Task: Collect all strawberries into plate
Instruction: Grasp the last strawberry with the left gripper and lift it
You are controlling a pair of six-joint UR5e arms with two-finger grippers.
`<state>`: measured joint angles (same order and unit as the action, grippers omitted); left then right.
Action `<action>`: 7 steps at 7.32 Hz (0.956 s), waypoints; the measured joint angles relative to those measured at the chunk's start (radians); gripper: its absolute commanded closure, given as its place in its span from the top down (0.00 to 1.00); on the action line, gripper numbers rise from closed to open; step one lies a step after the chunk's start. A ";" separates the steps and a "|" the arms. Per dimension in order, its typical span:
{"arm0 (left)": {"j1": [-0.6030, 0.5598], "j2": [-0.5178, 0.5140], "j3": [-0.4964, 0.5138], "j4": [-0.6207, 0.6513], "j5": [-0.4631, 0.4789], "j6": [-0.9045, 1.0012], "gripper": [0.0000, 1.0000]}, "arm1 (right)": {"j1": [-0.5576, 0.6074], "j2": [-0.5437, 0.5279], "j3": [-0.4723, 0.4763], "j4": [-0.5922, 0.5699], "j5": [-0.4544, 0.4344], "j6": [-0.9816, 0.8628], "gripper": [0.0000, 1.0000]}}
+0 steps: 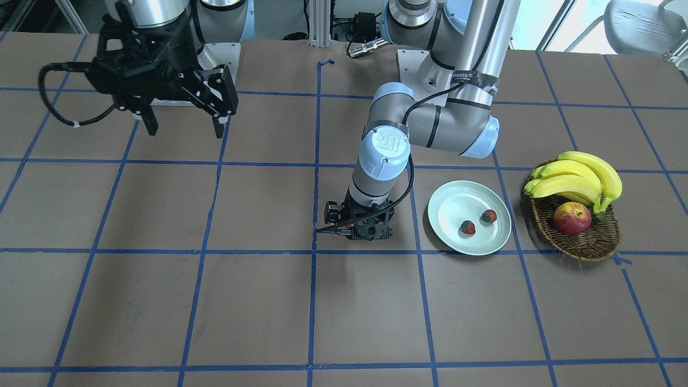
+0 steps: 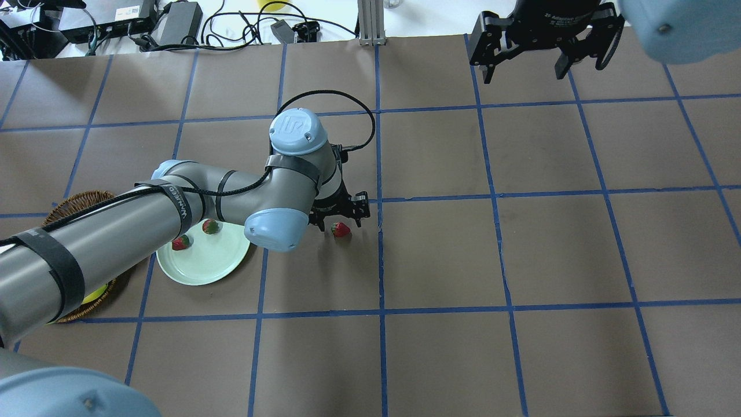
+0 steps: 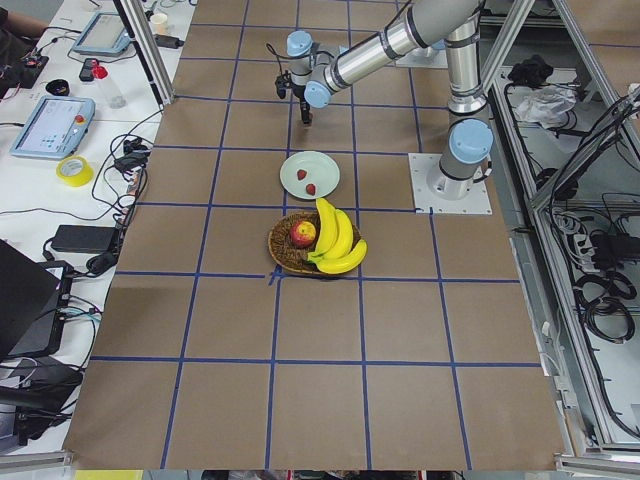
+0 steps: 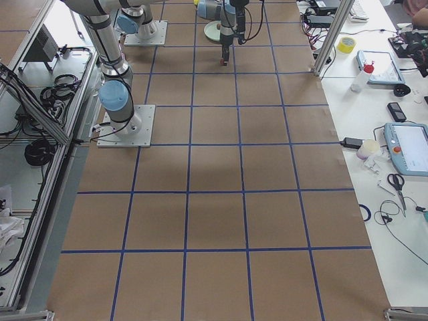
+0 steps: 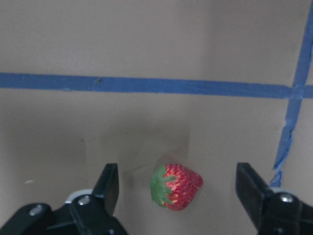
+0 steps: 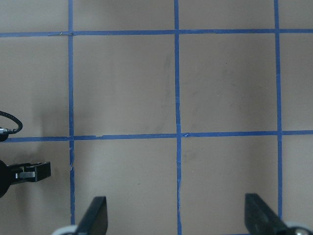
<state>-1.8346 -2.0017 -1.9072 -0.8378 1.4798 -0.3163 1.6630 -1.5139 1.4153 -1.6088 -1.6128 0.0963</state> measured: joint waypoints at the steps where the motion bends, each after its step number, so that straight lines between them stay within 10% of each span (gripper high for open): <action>1: -0.002 -0.006 -0.001 0.000 -0.001 0.001 0.53 | -0.005 -0.003 0.027 -0.014 0.009 -0.008 1.00; 4: -0.005 -0.008 -0.012 0.000 0.000 0.003 0.13 | -0.007 -0.017 0.075 -0.067 0.044 -0.019 1.00; 7: -0.003 0.012 -0.010 0.002 0.001 0.036 0.04 | -0.007 -0.022 0.077 -0.066 0.047 -0.021 1.00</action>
<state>-1.8375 -1.9894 -1.9174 -0.8362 1.4812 -0.2806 1.6561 -1.5362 1.4920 -1.6752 -1.5659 0.0757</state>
